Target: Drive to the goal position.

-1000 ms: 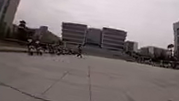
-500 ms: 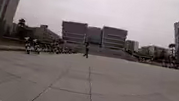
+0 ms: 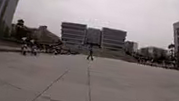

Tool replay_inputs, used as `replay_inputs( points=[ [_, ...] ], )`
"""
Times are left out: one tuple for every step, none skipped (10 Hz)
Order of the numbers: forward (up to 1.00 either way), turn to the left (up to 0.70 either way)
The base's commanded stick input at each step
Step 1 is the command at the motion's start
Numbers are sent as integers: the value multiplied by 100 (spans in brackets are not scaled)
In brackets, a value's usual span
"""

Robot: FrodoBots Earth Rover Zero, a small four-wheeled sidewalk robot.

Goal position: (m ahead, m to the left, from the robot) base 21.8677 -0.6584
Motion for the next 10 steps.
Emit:
replay_inputs(
  points=[
    [70,0],
    [70,-1],
    [70,0],
    [70,0],
    [70,0],
    [70,0],
    [70,0],
    [70,0],
    [70,0],
    [70,0]
  ],
)
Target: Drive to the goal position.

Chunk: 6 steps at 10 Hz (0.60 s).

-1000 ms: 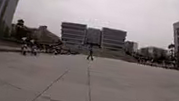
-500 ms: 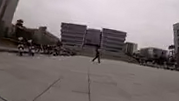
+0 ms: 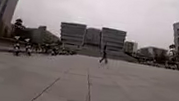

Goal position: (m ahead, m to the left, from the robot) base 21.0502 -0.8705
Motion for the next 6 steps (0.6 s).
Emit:
replay_inputs(
  points=[
    [70,0],
    [70,0],
    [70,0],
    [70,0],
    [70,0],
    [70,0]
  ],
)
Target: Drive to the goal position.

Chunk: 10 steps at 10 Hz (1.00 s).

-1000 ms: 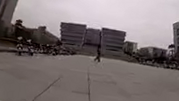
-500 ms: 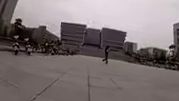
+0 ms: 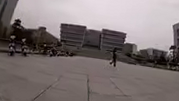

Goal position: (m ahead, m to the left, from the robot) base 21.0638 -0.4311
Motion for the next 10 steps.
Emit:
replay_inputs(
  points=[
    [70,0],
    [70,0],
    [70,0],
    [70,0],
    [70,0],
    [70,0],
    [70,0],
    [70,0],
    [70,0],
    [70,1]
  ],
)
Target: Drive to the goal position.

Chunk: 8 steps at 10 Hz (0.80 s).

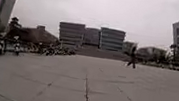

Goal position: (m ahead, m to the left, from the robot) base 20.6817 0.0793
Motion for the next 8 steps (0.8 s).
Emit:
replay_inputs(
  points=[
    [70,0],
    [70,1],
    [70,1],
    [70,1],
    [70,1],
    [70,1],
    [70,1],
    [70,1]
  ],
)
